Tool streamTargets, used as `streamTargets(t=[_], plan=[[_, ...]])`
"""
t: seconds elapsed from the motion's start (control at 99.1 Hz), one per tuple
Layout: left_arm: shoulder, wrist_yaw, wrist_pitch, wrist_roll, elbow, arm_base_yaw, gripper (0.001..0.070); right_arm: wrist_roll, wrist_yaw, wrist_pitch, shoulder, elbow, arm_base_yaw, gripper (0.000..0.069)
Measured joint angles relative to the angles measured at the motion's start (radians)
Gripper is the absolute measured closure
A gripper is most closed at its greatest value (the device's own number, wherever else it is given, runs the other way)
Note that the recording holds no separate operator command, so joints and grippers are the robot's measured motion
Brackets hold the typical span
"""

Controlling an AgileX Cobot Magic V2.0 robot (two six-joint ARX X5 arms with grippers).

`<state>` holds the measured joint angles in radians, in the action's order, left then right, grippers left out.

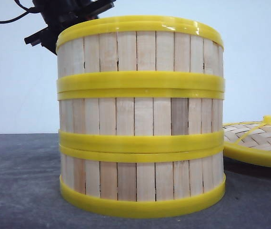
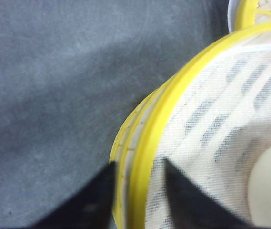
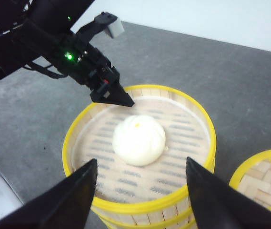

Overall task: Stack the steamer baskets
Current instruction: 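Release the basket with the left gripper and move the right gripper to the lid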

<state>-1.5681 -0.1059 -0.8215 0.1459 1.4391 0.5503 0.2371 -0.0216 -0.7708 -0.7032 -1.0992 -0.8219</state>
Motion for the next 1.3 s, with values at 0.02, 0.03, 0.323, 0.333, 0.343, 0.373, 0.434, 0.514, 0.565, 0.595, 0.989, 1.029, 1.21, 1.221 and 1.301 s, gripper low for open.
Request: streamTargets(t=[0.02, 0.03, 0.323, 0.333, 0.343, 0.373, 0.434, 0.514, 0.565, 0.595, 0.989, 1.029, 1.21, 1.221, 1.301], plan=[[0.000, 0.000, 0.000, 0.000, 0.000, 0.000, 0.0408, 0.000, -0.002, -0.004, 0.000, 0.000, 0.000, 0.0333], [0.000, -0.001, 0.000, 0.000, 0.000, 0.000, 0.0402, 0.000, -0.002, -0.006, 0.000, 0.000, 0.000, 0.0333], [0.105, -0.001, 0.075, -0.002, 0.000, 0.000, 0.0363, 0.004, -0.162, -0.053, -0.008, -0.001, 0.001, 0.0252], [0.115, -0.001, 0.081, -0.003, 0.000, 0.000, 0.0363, 0.005, -0.171, -0.055, -0.010, -0.001, 0.002, 0.0249], [0.127, -0.001, 0.086, -0.003, 0.000, 0.000, 0.0363, 0.005, -0.179, -0.057, -0.011, -0.001, 0.003, 0.0246], [0.164, 0.000, 0.104, -0.005, 0.000, 0.000, 0.0363, 0.005, -0.201, -0.063, -0.014, -0.001, 0.007, 0.0241], [0.244, 0.004, 0.138, -0.008, 0.000, 0.000, 0.0363, 0.006, -0.241, -0.070, -0.026, -0.002, 0.021, 0.0234], [0.347, 0.030, 0.167, -0.016, 0.003, 0.000, 0.0363, 0.006, -0.263, -0.074, -0.046, -0.002, 0.051, 0.0232], [0.404, 0.056, 0.168, -0.025, 0.008, 0.000, 0.0363, 0.006, -0.263, -0.077, -0.063, -0.002, 0.076, 0.0232], [0.443, 0.079, 0.166, -0.031, 0.008, 0.000, 0.0363, 0.006, -0.263, -0.079, -0.074, -0.003, 0.094, 0.0232], [0.784, 0.130, 0.084, -0.056, -0.160, 0.002, 0.0363, -0.046, -0.126, -0.099, -0.294, -0.003, 0.413, 0.0232], [0.826, 0.129, 0.084, -0.054, -0.210, 0.005, 0.0363, -0.053, -0.108, -0.096, -0.323, -0.003, 0.441, 0.0232], [1.030, 0.126, 0.073, -0.010, -0.449, 0.015, 0.0363, -0.076, -0.027, -0.054, -0.454, -0.003, 0.547, 0.0236], [1.040, 0.126, 0.071, -0.007, -0.460, 0.015, 0.0363, -0.076, -0.023, -0.051, -0.460, -0.003, 0.552, 0.0237], [1.109, 0.127, 0.054, 0.015, -0.517, 0.015, 0.0363, -0.079, 0.002, -0.028, -0.511, -0.003, 0.585, 0.0259]])
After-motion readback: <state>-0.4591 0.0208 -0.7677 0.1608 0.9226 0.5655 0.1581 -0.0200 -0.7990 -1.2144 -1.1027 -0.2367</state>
